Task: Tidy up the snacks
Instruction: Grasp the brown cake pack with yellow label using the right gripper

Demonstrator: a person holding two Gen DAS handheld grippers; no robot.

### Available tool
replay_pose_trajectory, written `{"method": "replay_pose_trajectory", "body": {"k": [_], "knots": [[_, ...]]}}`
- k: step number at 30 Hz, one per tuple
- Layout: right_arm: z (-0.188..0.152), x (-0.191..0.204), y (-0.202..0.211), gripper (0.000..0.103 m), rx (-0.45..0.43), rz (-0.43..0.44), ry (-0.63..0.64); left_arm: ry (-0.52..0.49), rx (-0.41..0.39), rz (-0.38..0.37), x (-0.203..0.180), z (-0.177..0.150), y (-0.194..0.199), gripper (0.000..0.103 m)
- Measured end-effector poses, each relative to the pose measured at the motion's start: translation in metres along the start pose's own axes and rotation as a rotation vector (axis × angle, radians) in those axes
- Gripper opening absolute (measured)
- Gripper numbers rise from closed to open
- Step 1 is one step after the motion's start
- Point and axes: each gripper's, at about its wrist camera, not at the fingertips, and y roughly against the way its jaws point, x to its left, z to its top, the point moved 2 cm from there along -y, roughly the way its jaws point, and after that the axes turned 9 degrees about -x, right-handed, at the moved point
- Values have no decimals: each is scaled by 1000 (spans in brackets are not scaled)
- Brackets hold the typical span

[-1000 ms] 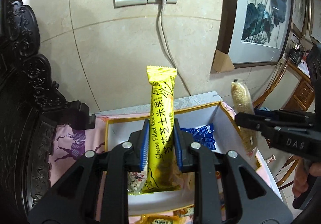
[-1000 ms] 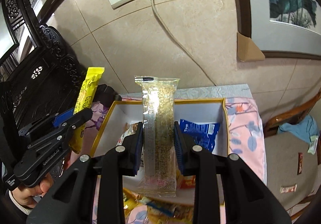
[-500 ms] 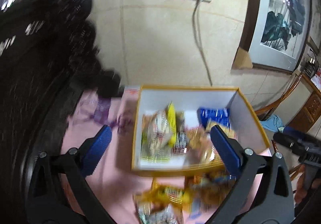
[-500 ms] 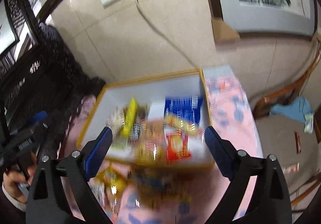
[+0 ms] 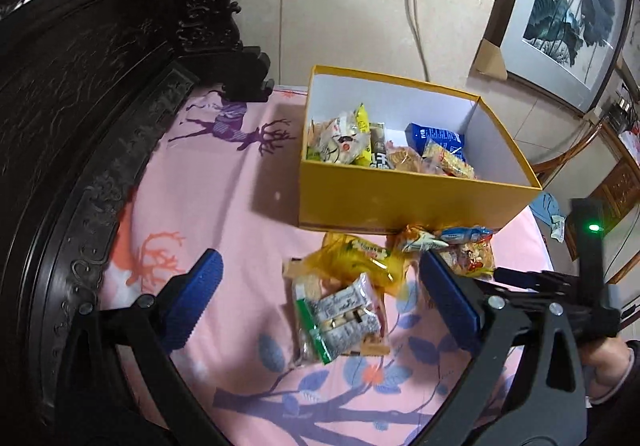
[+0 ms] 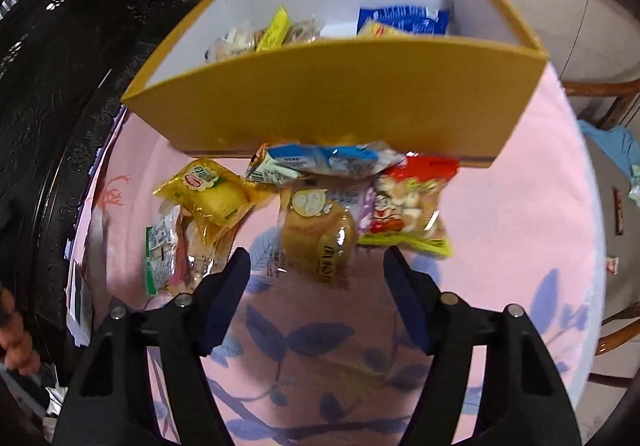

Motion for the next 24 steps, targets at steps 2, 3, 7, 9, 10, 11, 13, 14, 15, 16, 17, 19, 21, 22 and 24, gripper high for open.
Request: {"method": "replay_pose_trajectory", "body": {"k": [2, 3, 7, 9, 10, 11, 13, 14, 15, 16, 17, 19, 21, 22, 24], "knots": [[2, -1, -8, 70, 10, -5, -13, 19, 0, 3, 5, -2, 3, 100], [2, -2, -13, 70, 16, -9, -18, 28, 1, 3, 7, -3, 4, 100], [4, -2, -25, 70, 37, -12, -19, 58, 4, 10, 16, -5, 5, 100], [4, 0, -30, 70, 48, 0, -12, 68, 7, 10, 17, -5, 4, 100], [4, 2, -32, 70, 53, 2, -6, 71, 8, 10, 18, -6, 4, 100], [4, 4, -35, 70, 57, -4, 5, 71, 8, 11, 18, -6, 4, 100], [4, 7, -43, 70, 66, -29, 30, 69, 12, 10, 18, -6, 3, 100], [4, 7, -46, 70, 69, -38, 31, 68, 14, 11, 18, -6, 2, 100], [5, 7, -52, 70, 78, -42, 25, 67, 14, 12, 18, -7, 2, 100], [5, 6, -56, 70, 84, -44, 21, 67, 15, 11, 18, -7, 1, 100], [5, 6, -59, 70, 89, -52, 22, 66, 14, 12, 18, -7, 1, 100], [6, 9, -63, 70, 84, -68, 40, 60, 15, 21, 20, -8, 0, 100], [6, 15, -66, 70, 88, -91, 77, 58, 20, 33, 23, -10, -1, 100], [6, 18, -67, 70, 89, -102, 96, 60, 22, 36, 25, -10, -2, 100], [4, 23, -67, 65, 87, -131, 137, 67, 31, 47, 30, -12, -4, 100]]}}
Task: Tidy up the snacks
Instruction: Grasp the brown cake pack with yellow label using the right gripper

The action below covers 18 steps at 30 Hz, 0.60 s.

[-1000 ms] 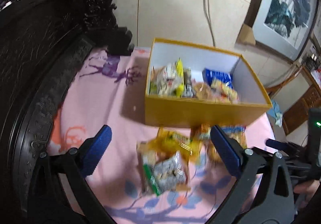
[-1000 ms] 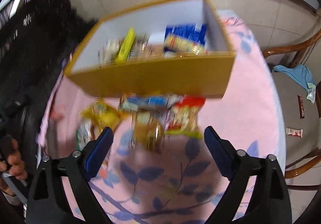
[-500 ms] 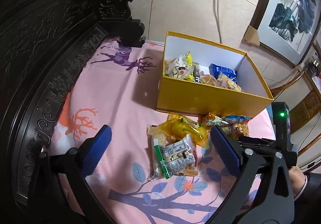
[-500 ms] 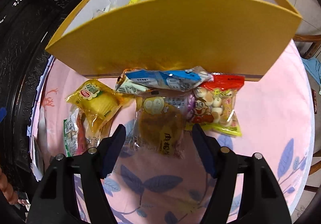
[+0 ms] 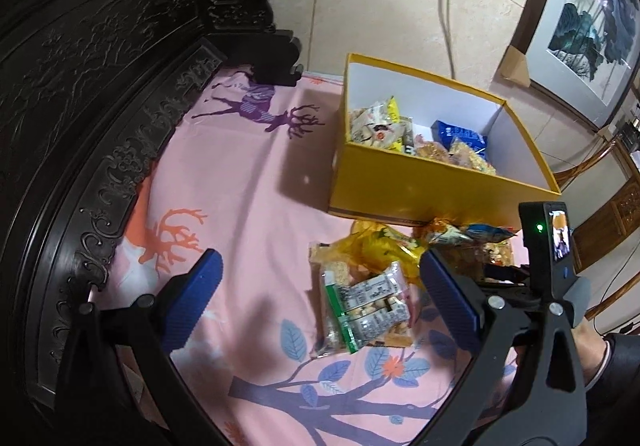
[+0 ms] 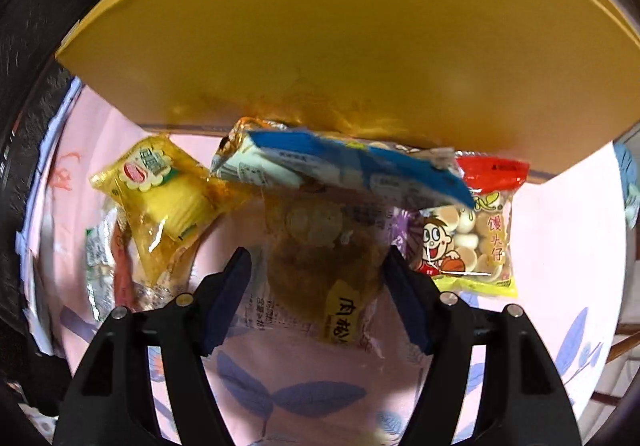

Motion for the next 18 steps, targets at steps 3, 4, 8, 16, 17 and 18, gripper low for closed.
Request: {"method": "replay_pose_trajectory", "body": {"k": [3, 4, 8, 16, 17, 18], "knots": [[-2, 0, 2, 56, -3, -14, 15, 9, 15, 12, 7, -4, -4, 100], [-3, -1, 3, 56, 1, -9, 13, 9, 21, 11, 7, -6, -5, 100], [-11, -12, 8, 55, 8, 6, 17, 22, 69, -14, 6, -16, -16, 100], [-40, -14, 21, 55, 17, 31, 38, 17, 212, -35, -26, -55, -64, 100], [-41, -14, 20, 55, 17, 32, 43, 4, 227, -36, -30, -58, -71, 100], [-44, -14, 22, 55, 14, 34, 48, -17, 245, -27, -35, -63, -78, 100]]}}
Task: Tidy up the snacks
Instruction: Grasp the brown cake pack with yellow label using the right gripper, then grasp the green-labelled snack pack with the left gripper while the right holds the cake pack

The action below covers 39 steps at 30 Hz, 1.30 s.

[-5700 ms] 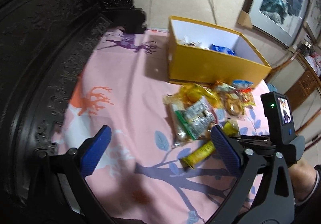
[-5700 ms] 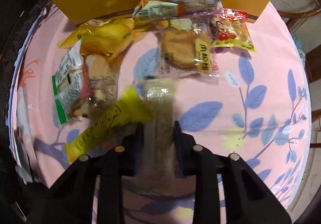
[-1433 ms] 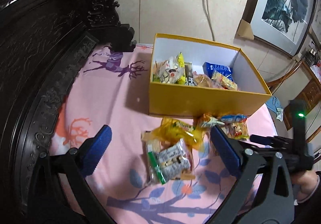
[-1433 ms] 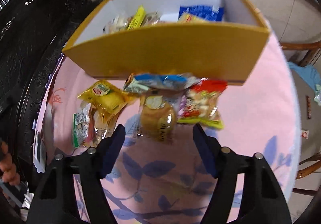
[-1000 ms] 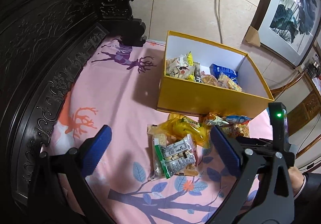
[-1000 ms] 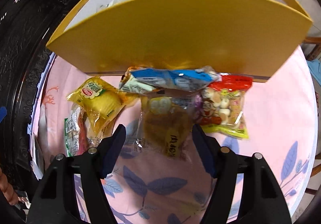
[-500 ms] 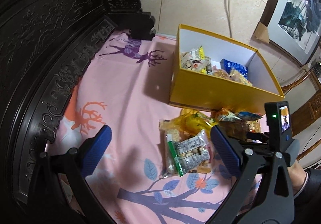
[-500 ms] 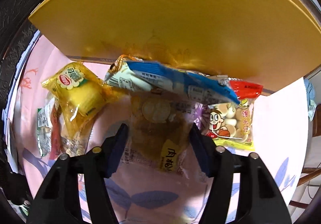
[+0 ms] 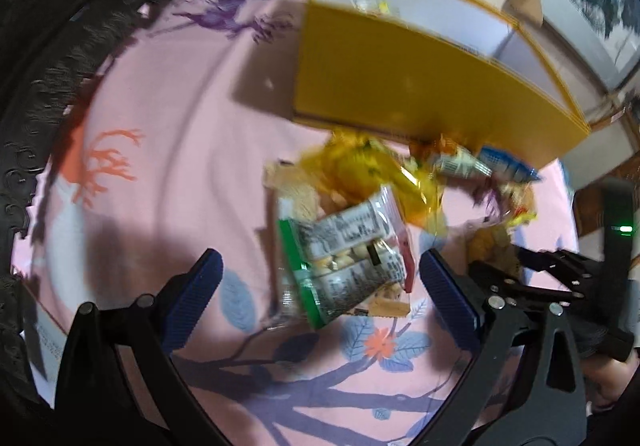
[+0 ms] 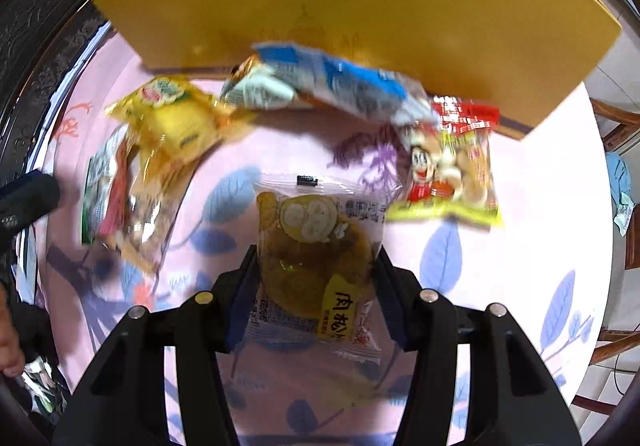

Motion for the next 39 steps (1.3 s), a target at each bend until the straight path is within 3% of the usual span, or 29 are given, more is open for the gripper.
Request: {"method": "replay_pose_trajectory", "body": {"k": [7, 13, 15, 18, 20, 25, 27, 39], "knots": [[-6, 10, -6, 56, -5, -2, 14, 6, 55, 9, -8, -2, -28, 100], [-19, 12, -4, 56, -14, 1, 13, 8, 46, 6, -11, 0, -34, 100], [-21, 10, -3, 56, -16, 1, 12, -12, 34, -6, -14, 1, -33, 93], [-22, 9, -2, 56, -19, 1, 12, -49, 5, -23, -23, 3, -26, 73], [-22, 8, -1, 56, -22, 2, 11, -70, -1, -51, -29, 5, -23, 52], [-23, 7, -1, 56, -25, 7, 9, -52, -13, -98, -31, 6, -20, 36], [-23, 7, -1, 56, -26, 8, 9, -35, -31, -129, -29, 8, -13, 20], [-22, 4, -1, 55, -26, 20, -5, 14, -76, -179, -15, 0, 11, 16]]}}
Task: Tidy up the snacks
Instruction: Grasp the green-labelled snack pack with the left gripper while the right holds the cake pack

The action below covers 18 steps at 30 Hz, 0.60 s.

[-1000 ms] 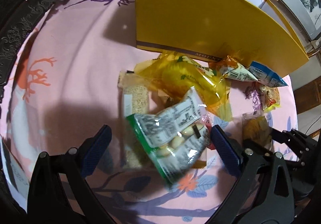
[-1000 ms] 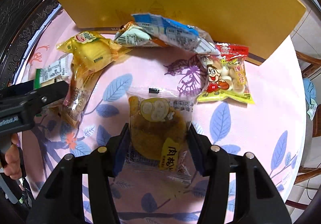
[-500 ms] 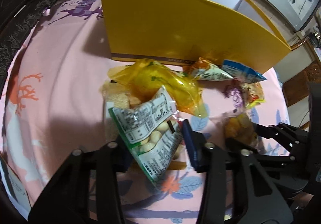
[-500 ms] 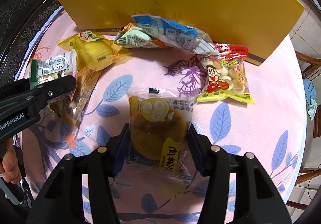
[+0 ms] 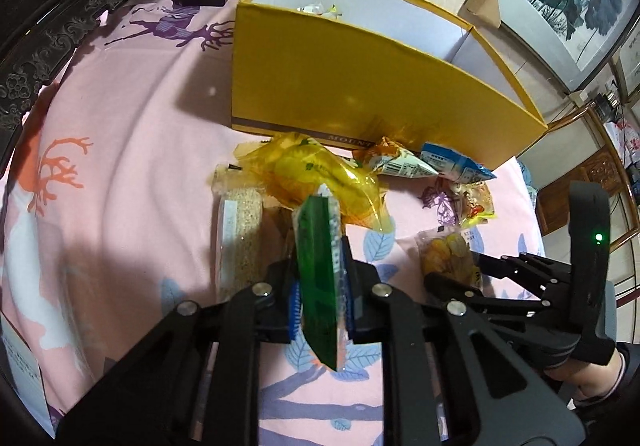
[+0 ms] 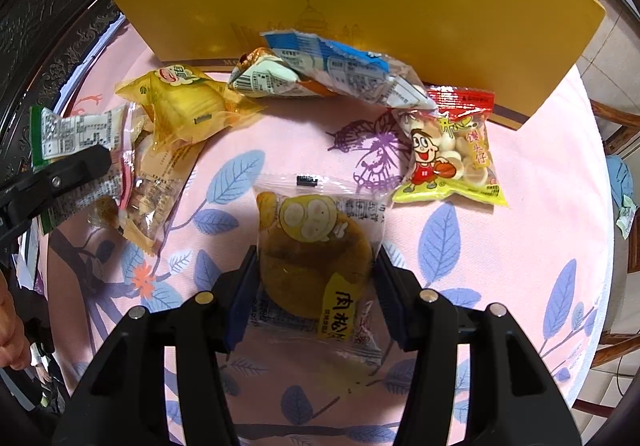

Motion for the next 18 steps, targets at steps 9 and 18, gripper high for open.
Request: {"method": "replay_pose_trajectory", "body": {"k": [9, 18], "knots": [[-4, -6, 9, 55, 15, 22, -45, 3, -49, -7, 2, 5, 25, 16], [9, -2, 58, 55, -85, 51, -53, -28, -135, -13, -4, 25, 60, 16]]}}
